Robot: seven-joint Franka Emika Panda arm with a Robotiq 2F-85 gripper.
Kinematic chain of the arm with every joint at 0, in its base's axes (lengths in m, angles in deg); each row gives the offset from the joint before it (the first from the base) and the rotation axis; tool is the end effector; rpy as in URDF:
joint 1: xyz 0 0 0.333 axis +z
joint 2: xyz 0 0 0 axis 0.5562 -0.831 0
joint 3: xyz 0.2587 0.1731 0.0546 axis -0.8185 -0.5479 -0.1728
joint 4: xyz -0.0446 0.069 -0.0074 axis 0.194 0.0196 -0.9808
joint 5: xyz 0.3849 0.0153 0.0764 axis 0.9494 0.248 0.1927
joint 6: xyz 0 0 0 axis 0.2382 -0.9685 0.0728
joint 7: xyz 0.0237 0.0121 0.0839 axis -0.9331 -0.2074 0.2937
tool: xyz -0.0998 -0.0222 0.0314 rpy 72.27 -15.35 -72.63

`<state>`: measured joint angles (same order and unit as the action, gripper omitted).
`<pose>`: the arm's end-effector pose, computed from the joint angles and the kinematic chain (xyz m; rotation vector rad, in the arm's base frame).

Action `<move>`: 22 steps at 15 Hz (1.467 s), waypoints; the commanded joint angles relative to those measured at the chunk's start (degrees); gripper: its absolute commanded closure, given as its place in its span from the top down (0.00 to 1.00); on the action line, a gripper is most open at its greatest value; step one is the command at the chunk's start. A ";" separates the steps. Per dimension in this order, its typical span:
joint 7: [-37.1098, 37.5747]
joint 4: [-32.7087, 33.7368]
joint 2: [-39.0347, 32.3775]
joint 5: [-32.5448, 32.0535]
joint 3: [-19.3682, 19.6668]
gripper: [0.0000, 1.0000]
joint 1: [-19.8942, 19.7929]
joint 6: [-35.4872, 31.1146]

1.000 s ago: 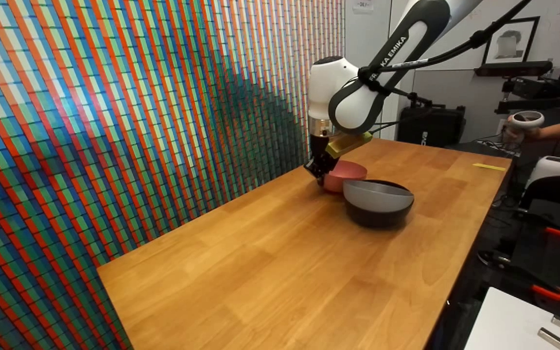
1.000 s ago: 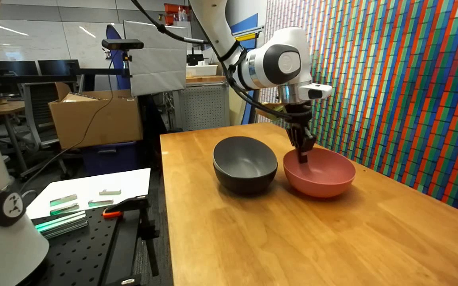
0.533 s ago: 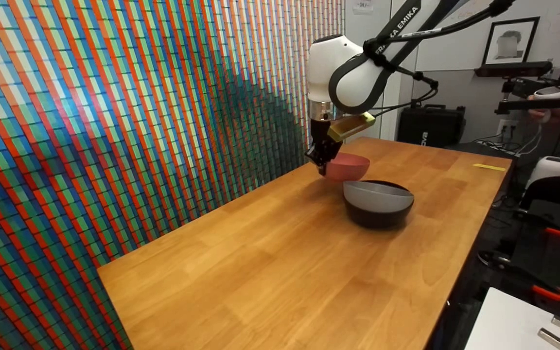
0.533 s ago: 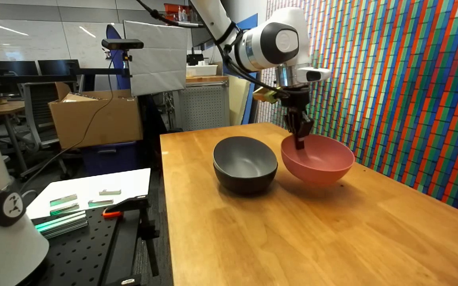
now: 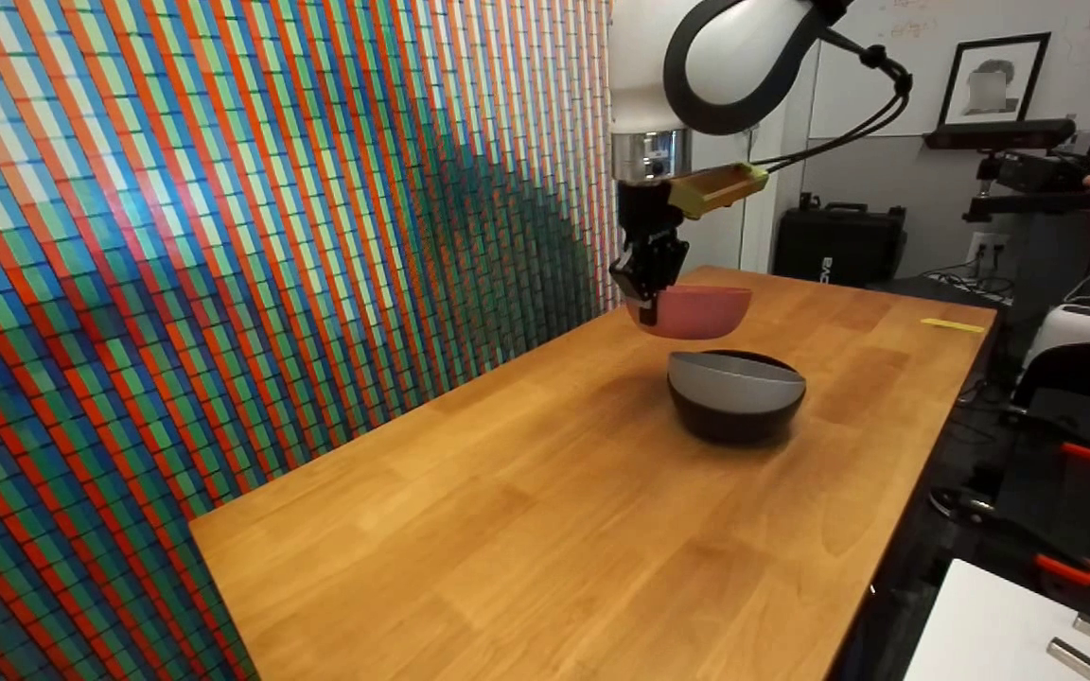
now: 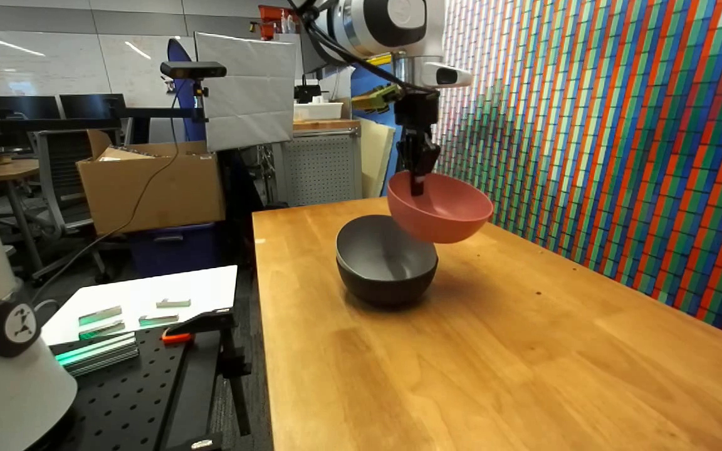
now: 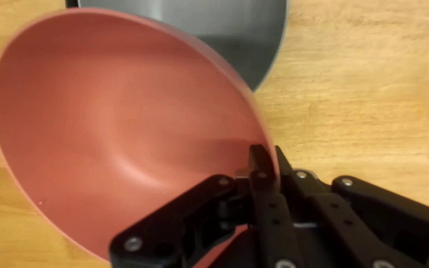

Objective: Get the black, gray and peach-colored bowls from the table and stack them together

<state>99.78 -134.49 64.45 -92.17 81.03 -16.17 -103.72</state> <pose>0.5572 0.2146 0.3188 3.1045 0.0766 0.0457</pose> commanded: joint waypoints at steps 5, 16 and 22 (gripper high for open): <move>-1.70 -12.44 8.59 2.96 -3.34 0.04 -2.41 -3.48; -3.19 -21.02 6.33 6.62 -5.13 0.03 -2.52 -19.24; -2.40 -23.76 6.57 6.16 -4.30 0.03 -2.38 -22.14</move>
<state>97.22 -155.84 70.27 -85.19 77.03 -17.48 -123.50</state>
